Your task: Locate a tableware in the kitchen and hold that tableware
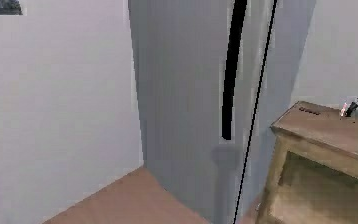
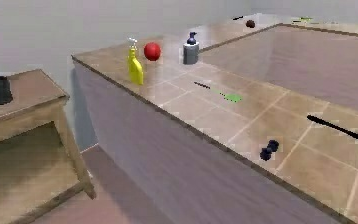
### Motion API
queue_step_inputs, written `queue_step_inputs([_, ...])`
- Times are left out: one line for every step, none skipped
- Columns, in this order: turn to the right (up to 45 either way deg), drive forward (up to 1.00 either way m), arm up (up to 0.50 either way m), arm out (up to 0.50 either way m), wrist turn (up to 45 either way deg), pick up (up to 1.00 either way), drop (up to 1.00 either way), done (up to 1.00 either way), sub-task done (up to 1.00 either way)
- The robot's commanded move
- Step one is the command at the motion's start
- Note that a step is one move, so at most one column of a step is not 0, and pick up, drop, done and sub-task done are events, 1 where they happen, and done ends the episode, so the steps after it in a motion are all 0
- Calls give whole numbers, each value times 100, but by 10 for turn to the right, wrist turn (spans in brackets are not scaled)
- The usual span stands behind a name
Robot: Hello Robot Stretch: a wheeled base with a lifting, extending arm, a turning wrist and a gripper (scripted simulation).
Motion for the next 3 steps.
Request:
queue_step_inputs([420,0,0,0,0,0,0,0,0])
queue_step_inputs([0,45,0,0,0,0,0,0,0])
queue_step_inputs([-450,0,0,0,0,0,0,0,0])
